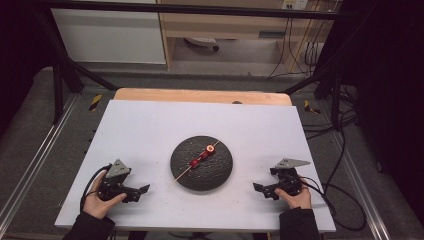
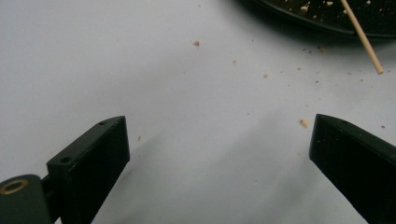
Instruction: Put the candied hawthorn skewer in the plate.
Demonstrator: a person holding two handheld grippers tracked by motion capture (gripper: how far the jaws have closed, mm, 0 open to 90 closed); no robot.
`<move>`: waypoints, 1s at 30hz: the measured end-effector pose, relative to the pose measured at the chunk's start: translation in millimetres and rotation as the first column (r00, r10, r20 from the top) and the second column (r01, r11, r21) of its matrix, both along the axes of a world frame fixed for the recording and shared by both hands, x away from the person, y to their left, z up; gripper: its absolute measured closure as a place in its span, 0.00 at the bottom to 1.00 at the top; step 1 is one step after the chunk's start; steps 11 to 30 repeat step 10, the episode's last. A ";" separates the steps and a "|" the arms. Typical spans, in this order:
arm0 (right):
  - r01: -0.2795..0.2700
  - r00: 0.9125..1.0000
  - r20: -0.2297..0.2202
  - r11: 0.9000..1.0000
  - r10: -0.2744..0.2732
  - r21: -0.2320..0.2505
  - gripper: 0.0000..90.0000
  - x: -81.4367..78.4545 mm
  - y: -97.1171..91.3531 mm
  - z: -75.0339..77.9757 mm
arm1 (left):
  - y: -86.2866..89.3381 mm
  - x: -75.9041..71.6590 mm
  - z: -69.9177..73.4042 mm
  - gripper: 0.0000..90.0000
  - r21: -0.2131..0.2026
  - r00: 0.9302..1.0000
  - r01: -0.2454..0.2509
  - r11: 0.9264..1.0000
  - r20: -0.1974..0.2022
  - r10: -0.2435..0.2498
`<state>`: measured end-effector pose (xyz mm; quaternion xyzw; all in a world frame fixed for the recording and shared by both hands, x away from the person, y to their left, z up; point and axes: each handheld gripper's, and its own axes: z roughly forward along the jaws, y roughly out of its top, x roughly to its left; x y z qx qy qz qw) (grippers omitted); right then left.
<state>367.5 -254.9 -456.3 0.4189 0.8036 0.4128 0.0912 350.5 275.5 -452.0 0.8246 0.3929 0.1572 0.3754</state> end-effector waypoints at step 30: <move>-0.004 1.000 -0.001 1.000 0.004 -0.009 0.02 0.0 0.3 -0.6 | 3.5 -0.2 -2.4 0.05 -0.010 1.000 0.000 1.000 0.003 0.000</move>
